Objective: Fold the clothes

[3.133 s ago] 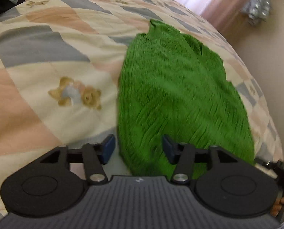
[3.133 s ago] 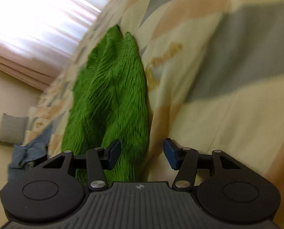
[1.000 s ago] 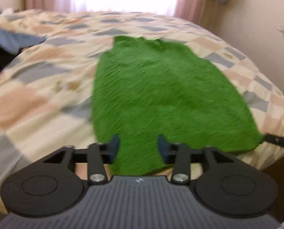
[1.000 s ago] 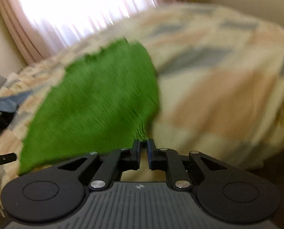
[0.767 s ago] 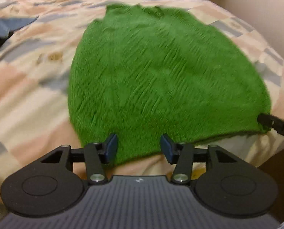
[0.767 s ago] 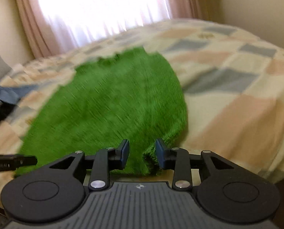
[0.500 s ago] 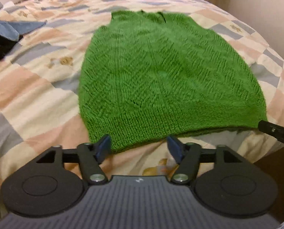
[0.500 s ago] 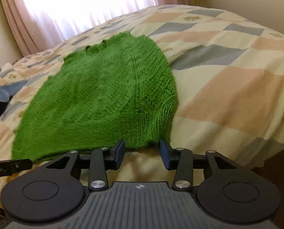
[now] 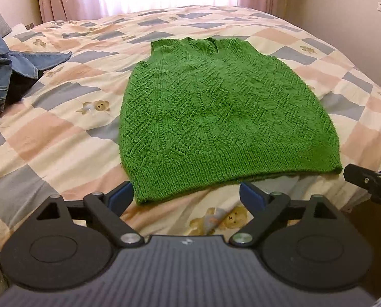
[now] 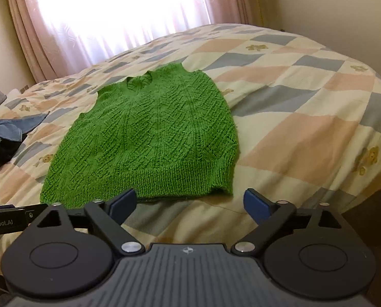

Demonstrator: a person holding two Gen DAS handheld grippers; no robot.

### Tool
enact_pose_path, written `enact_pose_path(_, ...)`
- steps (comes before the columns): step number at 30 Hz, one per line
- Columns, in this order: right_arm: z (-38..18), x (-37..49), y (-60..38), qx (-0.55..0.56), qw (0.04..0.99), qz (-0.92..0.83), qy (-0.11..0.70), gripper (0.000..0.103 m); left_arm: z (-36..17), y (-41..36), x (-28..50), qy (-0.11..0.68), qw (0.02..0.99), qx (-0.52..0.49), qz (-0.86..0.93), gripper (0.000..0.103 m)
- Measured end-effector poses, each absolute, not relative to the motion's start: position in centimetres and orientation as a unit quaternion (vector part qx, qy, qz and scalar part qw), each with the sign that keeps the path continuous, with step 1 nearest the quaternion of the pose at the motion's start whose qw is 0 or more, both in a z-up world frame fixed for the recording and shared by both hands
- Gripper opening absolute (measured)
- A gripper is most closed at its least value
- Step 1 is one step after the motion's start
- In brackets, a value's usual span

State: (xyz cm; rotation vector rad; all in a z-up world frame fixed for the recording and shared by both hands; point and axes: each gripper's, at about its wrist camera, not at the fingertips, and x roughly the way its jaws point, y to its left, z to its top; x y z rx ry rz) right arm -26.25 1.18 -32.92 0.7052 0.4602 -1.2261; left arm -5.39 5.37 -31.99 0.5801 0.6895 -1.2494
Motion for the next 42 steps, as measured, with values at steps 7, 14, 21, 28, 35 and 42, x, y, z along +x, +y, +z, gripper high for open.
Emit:
enact_pose_path(7, -31.6, -25.7, 2.2, 0.303, 0.732, -0.573, 0.212, 0.101, -31.3, 6.8, -5.9, 0.303, 0.722, 0.258, -0.566, 0.096)
enact_pose_path(14, -30.5, -25.2, 2.8, 0.292, 0.725, -0.586, 0.214, 0.103, -30.9, 7.5, -5.9, 0.3, 0.725, 0.256, -0.565, 0.098)
enact_pose_path(21, -30.1, -24.7, 3.1, 0.287, 0.73, -0.578, 0.224, 0.103, -30.9, 7.5, -6.1, 0.3, 0.721, 0.258, -0.569, 0.099)
enact_pose_path(28, -30.6, -24.3, 2.5, 0.292, 0.726, -0.575, 0.241, 0.103, -31.2, 7.3, -5.8, 0.306, 0.716, 0.258, -0.572, 0.099)
enact_pose_path(35, -31.4, -24.0, 1.7, 0.299, 0.72, -0.572, 0.255, 0.103, -32.1, 6.6, -5.6, 0.317, 0.71, 0.266, -0.571, 0.099)
enact_pose_path(42, -32.3, -23.7, 0.4, 0.306, 0.714, -0.57, 0.27, 0.103, -33.1, 5.5, -5.2, 0.326, 0.705, 0.272, -0.568, 0.1)
